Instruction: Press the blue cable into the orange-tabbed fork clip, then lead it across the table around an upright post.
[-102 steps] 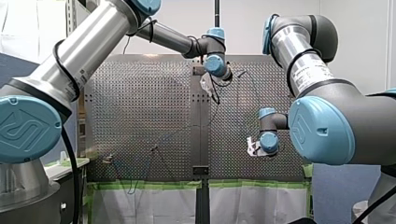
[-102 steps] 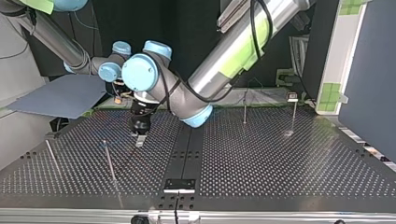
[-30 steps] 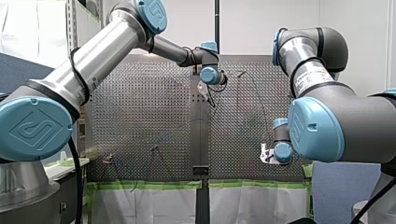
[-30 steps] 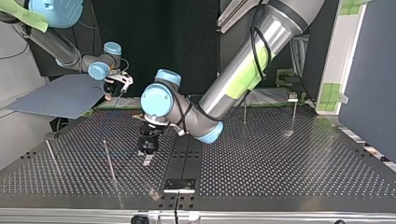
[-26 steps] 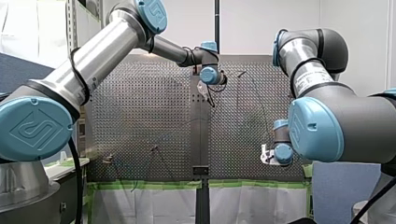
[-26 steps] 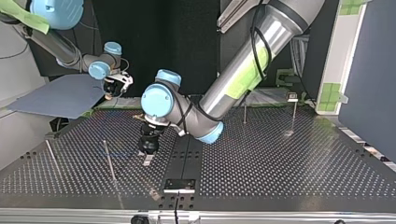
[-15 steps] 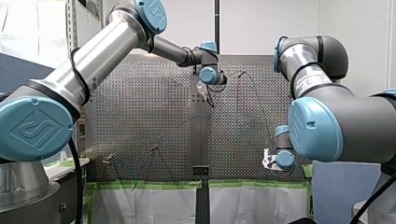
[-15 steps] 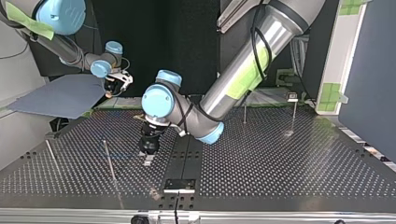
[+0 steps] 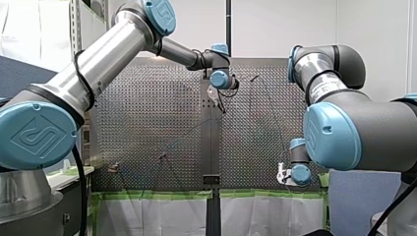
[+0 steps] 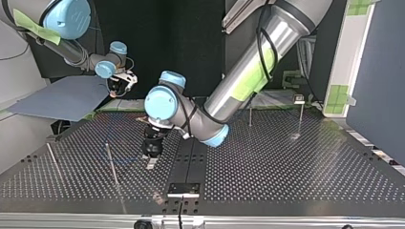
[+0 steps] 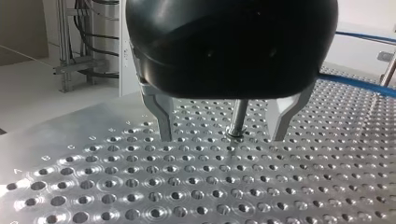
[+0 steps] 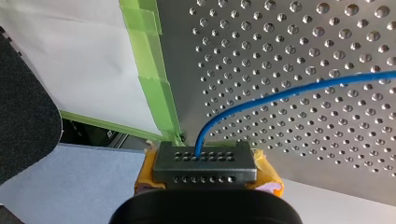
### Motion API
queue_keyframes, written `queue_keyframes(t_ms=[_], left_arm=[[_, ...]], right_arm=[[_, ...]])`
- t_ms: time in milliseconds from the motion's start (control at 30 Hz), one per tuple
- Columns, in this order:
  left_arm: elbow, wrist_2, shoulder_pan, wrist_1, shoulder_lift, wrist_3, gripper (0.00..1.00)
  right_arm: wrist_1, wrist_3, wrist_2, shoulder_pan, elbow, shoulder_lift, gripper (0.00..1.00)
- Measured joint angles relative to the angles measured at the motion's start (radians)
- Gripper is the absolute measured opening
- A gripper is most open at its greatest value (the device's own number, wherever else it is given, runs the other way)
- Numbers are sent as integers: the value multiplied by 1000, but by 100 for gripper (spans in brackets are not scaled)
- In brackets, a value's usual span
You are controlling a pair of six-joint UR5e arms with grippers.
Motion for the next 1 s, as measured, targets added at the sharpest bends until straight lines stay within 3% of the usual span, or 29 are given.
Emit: queue_keyframes(t_ms=[1000], left_arm=[[0,253,-39,-151,47,-27,98]], right_arm=[[2,0,0,2,-5,1,0]])
